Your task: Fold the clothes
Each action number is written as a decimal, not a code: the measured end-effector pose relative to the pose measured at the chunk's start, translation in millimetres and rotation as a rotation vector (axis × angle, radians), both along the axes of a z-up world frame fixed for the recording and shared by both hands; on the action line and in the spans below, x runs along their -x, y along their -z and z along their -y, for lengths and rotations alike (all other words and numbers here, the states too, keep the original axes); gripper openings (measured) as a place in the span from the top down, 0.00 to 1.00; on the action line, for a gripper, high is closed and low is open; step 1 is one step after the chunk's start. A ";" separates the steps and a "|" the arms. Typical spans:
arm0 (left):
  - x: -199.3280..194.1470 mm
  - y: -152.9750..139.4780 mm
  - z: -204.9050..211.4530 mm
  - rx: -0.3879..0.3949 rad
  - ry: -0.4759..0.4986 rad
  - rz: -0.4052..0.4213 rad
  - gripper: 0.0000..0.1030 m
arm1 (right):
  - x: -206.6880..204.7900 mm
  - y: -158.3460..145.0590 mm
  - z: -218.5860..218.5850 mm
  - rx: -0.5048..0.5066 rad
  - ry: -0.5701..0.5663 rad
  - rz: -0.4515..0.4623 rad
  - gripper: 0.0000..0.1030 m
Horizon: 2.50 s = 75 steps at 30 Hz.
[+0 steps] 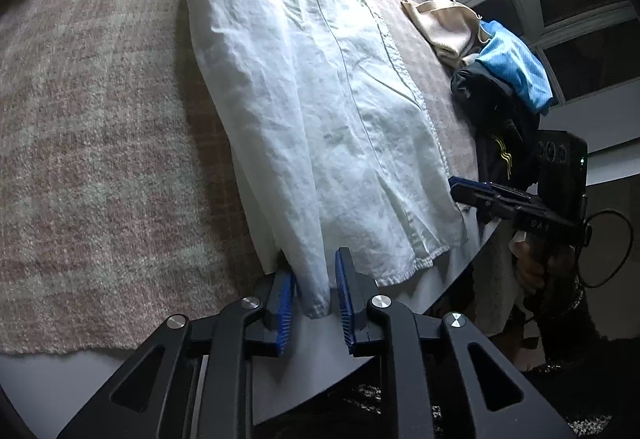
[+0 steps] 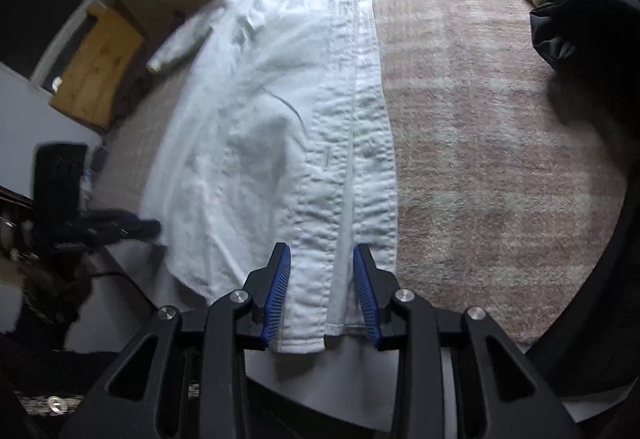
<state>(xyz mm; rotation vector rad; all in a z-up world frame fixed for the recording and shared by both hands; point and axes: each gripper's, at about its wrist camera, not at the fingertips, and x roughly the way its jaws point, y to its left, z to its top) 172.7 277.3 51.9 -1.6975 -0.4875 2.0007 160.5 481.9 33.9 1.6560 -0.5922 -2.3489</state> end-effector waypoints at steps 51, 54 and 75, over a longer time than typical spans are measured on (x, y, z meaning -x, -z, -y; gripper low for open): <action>-9.5 -73.2 -67.2 0.226 -0.151 -0.115 0.73 | 138.3 -42.3 -85.0 0.112 -0.092 -0.094 0.86; 15.1 -63.6 -107.7 0.143 -0.174 -0.096 0.72 | 183.3 -57.5 -93.3 0.102 -0.134 -0.137 0.86; 59.4 2.5 -184.3 0.283 -0.282 0.014 0.91 | 397.1 -14.3 -57.0 0.003 -0.276 -0.081 0.70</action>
